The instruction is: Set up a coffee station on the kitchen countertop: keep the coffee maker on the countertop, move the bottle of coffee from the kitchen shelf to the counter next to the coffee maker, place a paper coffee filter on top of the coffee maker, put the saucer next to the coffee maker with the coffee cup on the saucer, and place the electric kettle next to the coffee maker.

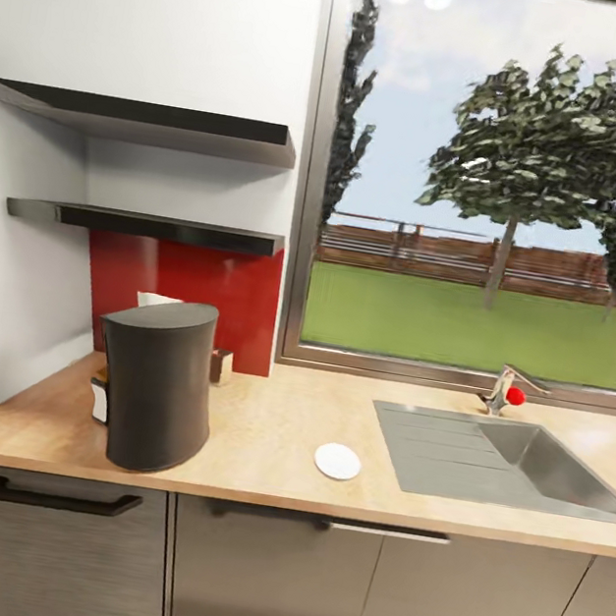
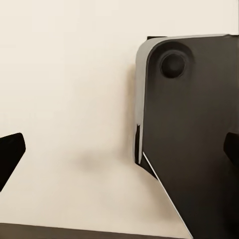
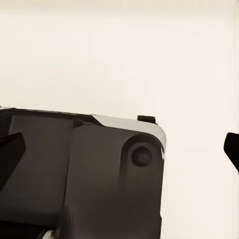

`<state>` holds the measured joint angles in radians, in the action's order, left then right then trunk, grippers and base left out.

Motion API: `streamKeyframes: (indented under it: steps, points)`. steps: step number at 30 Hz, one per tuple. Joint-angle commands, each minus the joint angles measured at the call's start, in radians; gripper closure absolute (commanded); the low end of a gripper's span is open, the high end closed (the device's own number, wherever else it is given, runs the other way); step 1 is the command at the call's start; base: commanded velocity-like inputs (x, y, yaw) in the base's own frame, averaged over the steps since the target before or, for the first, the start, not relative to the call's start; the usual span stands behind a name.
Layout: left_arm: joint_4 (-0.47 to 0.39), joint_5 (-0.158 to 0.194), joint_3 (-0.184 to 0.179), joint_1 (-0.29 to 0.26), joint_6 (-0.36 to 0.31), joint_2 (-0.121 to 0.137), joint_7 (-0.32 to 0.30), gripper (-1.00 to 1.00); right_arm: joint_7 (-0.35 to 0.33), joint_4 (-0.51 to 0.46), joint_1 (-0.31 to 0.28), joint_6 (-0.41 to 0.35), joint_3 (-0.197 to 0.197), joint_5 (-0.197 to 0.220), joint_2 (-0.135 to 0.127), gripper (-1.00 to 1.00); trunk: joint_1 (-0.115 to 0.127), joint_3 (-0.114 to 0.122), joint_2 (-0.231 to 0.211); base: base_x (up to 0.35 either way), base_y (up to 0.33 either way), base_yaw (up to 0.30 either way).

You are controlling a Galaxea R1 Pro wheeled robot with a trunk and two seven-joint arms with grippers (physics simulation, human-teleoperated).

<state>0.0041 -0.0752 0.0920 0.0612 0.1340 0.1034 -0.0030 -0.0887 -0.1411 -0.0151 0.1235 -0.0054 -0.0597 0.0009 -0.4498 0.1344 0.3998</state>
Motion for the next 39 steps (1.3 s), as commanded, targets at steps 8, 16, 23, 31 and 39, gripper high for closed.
streamKeyframes:
  steps: [8,16,23,31,39]
  points:
    - [0.000,-0.007,0.011,0.000,0.006,-0.001,-0.002,-1.00,0.000,0.001,0.000,0.004,0.001,-0.007,-0.001,-1.00,0.000,0.000,0.000,0.000,-0.289,0.000]
    - [0.000,-0.005,0.014,0.000,0.009,0.002,-0.002,-1.00,-0.001,0.001,0.000,0.003,0.000,-0.006,-0.001,-1.00,0.000,0.000,0.000,0.000,-0.289,0.000]
    - [0.000,-0.004,0.014,0.000,0.012,0.002,-0.002,-1.00,-0.002,0.001,0.000,0.003,0.001,-0.006,-0.001,-1.00,0.000,0.000,0.000,0.000,-0.289,0.000]
    - [-0.040,-0.009,0.010,-0.007,0.019,0.009,-0.004,-1.00,0.000,-0.007,0.000,0.004,0.003,-0.008,0.001,-1.00,0.000,0.000,0.000,0.000,-0.200,0.000]
    - [-0.315,-0.012,0.008,-0.024,0.070,0.007,-0.005,-1.00,0.001,-0.214,0.000,0.048,0.004,-0.010,0.002,-1.00,0.000,0.000,0.000,0.000,0.000,0.000]
